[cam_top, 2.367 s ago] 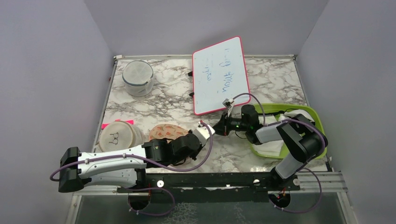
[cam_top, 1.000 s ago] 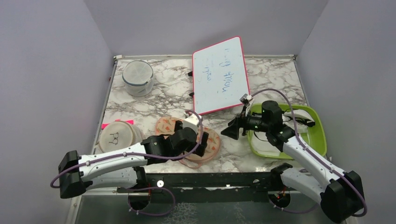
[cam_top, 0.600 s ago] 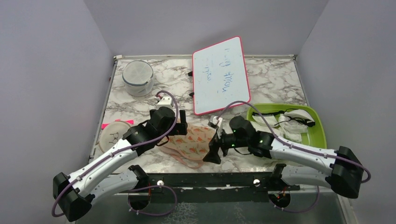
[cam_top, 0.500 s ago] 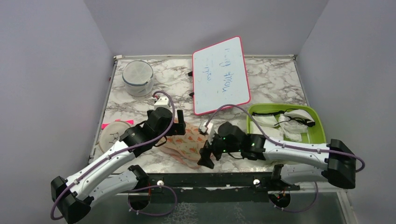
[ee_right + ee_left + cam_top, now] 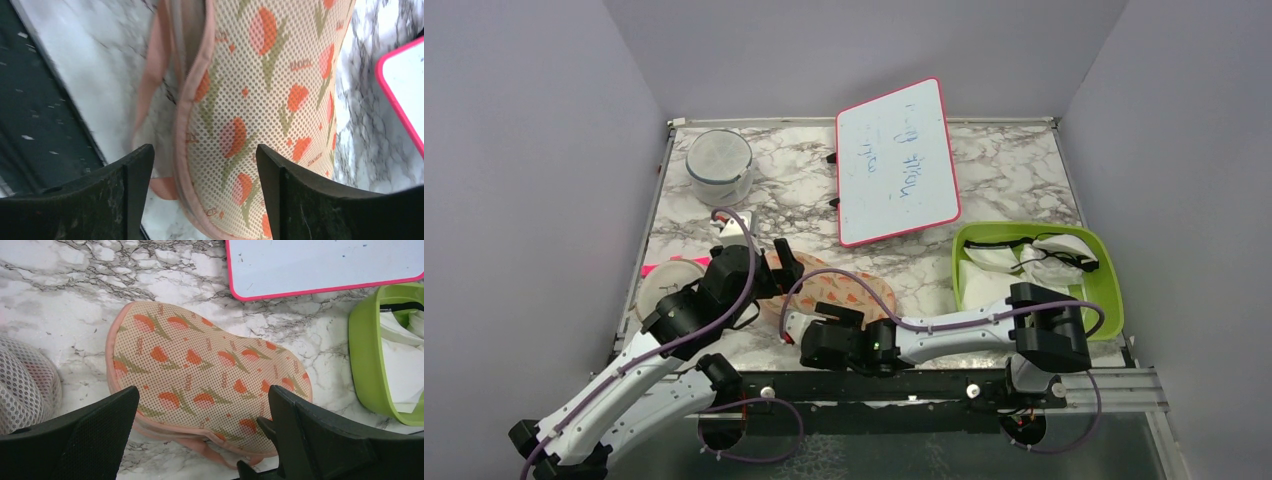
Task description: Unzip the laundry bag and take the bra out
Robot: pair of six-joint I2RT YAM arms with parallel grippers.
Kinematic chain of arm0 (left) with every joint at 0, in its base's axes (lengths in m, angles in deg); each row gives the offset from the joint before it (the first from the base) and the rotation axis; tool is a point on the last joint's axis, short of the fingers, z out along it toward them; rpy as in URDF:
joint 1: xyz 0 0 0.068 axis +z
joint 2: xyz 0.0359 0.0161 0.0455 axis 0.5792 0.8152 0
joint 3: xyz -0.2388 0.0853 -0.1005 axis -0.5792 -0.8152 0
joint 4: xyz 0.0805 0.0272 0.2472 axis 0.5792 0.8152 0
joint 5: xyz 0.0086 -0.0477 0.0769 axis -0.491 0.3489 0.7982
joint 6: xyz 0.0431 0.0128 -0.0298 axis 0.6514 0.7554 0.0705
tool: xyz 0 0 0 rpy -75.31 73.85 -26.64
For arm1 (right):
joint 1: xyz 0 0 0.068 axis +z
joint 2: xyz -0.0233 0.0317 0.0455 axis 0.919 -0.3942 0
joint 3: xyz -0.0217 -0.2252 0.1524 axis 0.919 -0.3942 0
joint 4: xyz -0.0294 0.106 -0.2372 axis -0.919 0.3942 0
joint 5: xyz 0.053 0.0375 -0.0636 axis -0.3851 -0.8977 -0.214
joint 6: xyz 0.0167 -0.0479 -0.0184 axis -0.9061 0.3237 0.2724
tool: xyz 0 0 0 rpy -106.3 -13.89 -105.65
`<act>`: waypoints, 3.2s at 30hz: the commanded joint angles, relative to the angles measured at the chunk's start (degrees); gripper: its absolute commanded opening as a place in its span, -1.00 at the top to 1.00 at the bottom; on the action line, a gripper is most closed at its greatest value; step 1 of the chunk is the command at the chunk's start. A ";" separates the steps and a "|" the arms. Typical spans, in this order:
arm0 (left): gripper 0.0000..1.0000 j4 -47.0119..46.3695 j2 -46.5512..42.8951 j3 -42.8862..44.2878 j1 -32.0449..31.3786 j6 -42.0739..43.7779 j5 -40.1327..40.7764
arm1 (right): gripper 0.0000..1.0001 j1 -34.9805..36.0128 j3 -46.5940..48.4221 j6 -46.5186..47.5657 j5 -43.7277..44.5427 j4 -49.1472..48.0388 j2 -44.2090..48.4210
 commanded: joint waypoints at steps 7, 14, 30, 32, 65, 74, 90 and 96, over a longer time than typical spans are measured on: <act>-0.96 2.20 -0.23 0.29 0.24 -0.98 0.98 | 0.10 0.07 -0.13 0.56 6.53 1.19 -0.81; -0.96 2.15 0.78 0.83 0.19 -0.72 0.82 | 0.73 0.08 -0.94 -2.02 -0.72 0.70 2.69; -0.97 1.55 1.86 1.70 0.19 0.08 0.35 | 0.55 -1.78 -4.93 -11.79 -6.60 -4.98 10.14; -0.97 1.59 1.77 1.80 0.20 0.29 0.24 | 0.53 -1.80 -4.87 -11.75 -7.20 -4.21 8.85; -0.97 1.46 1.49 2.63 0.20 4.12 -3.85 | 0.32 -44.64 -15.08 -22.96 -23.36 -3.85 22.58; -0.97 -0.49 3.22 3.25 0.20 11.68 -1.76 | -0.68 -44.59 -12.94 -15.60 -28.71 4.12 33.25; -0.98 -13.34 2.27 -1.34 0.19 24.08 0.78 | -0.61 -44.44 -23.93 -32.86 -66.73 -14.12 27.33; -0.98 -14.07 2.49 -1.47 0.19 24.49 -1.03 | -0.64 -44.50 -25.05 -36.35 -62.95 -18.56 19.40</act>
